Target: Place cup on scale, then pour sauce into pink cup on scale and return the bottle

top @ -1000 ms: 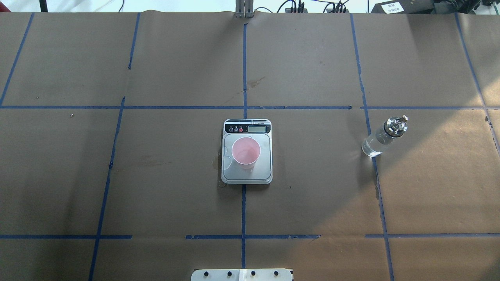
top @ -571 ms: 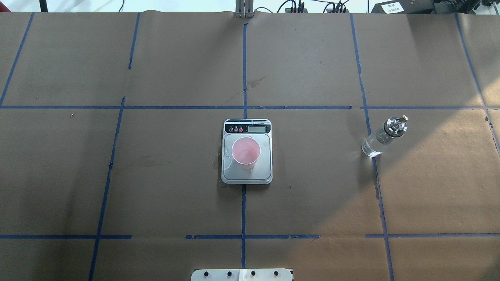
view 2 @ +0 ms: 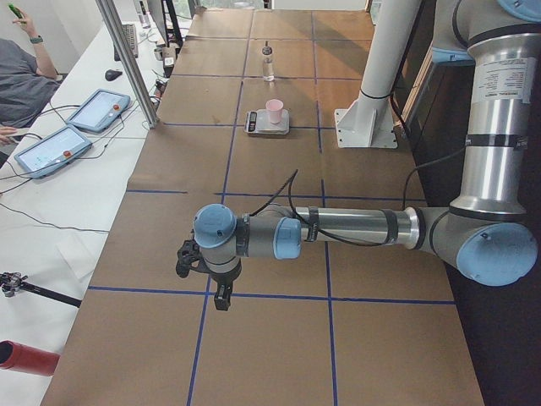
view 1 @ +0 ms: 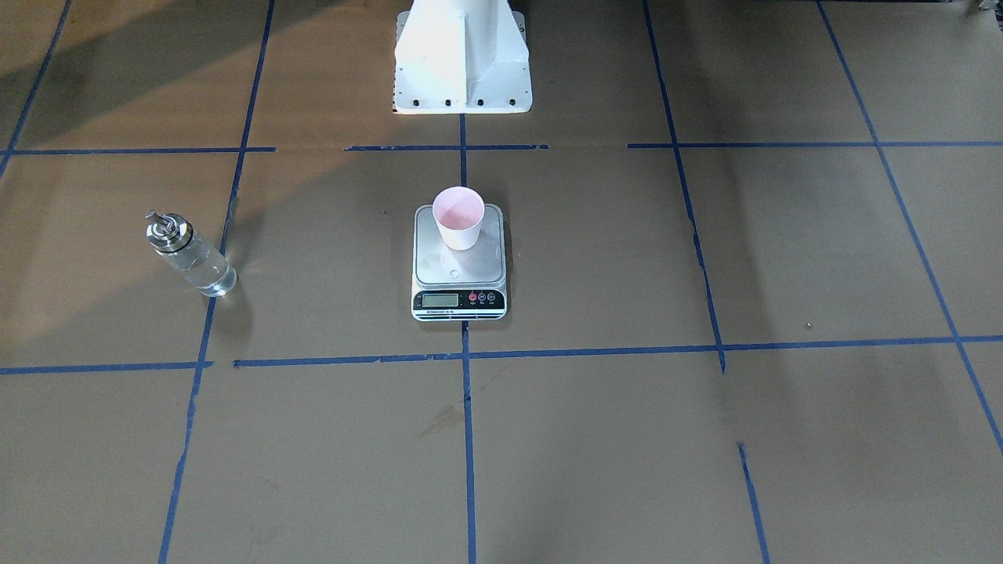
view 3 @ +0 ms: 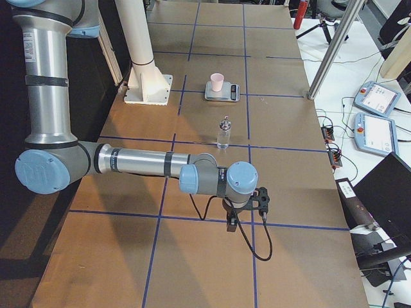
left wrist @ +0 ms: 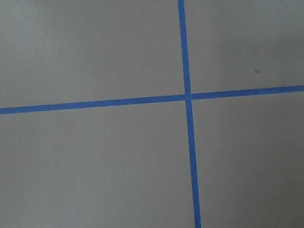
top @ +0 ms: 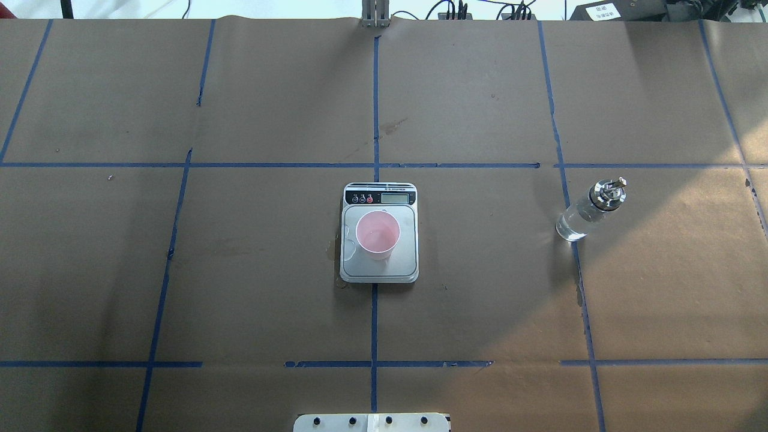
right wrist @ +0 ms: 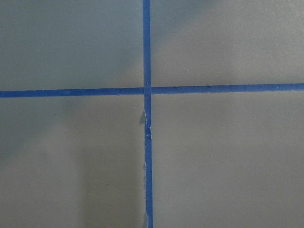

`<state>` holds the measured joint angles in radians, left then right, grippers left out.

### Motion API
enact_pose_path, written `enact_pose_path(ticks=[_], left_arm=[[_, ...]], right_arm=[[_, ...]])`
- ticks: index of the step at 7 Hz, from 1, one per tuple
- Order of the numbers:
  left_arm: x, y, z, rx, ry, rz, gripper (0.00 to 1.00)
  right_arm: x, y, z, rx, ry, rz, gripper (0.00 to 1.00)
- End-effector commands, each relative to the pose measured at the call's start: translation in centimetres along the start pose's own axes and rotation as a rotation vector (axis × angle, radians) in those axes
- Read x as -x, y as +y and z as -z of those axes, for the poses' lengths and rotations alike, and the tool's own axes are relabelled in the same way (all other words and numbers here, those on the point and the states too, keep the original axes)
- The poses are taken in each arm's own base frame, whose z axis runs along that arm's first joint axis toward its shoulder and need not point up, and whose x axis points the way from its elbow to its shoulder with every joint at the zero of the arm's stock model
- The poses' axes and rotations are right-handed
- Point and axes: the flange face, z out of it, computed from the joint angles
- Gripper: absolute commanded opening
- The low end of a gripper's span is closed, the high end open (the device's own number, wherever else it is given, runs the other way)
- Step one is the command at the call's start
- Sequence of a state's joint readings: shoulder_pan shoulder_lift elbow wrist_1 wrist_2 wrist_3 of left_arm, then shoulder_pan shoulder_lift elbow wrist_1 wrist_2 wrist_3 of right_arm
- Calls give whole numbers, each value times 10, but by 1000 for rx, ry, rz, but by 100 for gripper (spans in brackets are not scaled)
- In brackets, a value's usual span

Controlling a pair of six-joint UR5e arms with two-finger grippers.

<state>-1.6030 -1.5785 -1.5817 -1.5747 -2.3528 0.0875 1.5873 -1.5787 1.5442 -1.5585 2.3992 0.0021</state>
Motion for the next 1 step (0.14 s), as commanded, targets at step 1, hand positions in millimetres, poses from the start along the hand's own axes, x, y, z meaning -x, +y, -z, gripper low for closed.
enact_pose_path(ticks=[1], left_arm=[[0,0,0,0,-1,-2,100]], right_arm=[[0,0,1,-2,0,-2,100]])
